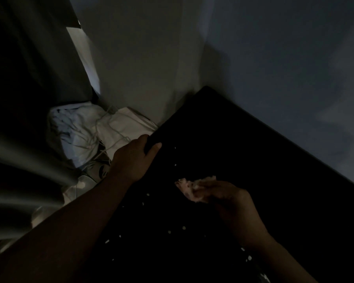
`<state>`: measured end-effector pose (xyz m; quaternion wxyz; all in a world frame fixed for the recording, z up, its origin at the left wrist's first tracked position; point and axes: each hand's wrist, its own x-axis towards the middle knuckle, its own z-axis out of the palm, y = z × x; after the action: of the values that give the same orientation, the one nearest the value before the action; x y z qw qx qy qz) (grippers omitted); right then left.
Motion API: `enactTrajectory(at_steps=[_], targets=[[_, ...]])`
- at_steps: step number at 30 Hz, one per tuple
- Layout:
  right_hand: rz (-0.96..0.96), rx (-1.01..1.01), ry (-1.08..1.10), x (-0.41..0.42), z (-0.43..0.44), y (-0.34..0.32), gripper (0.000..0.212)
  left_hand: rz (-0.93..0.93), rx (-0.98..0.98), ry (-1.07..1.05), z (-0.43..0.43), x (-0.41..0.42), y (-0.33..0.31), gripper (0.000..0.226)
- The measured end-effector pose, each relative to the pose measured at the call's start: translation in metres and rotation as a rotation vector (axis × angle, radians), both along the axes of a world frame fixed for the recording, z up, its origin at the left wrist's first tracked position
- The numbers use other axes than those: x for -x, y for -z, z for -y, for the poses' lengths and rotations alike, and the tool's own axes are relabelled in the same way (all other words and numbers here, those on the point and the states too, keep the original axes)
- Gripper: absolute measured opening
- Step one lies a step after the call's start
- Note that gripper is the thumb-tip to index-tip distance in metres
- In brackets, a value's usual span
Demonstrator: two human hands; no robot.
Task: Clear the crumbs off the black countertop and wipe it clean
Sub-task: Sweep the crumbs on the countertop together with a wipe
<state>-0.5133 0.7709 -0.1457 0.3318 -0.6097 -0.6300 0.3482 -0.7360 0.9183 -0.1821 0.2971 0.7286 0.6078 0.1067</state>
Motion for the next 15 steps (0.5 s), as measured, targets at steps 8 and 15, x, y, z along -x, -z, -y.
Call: enactTrajectory(at_steps=[8,15], targets=[[-0.16,-0.209,0.182,0.017,-0.077,-0.026,0.019,-0.011,-0.038,-0.001,0.0,0.001,0.004,0.049],[-0.046,-0.156,0.169,0.035,-0.115,0.016,0.016,0.039,0.05,-0.095,-0.003,0.005,0.005,0.052]])
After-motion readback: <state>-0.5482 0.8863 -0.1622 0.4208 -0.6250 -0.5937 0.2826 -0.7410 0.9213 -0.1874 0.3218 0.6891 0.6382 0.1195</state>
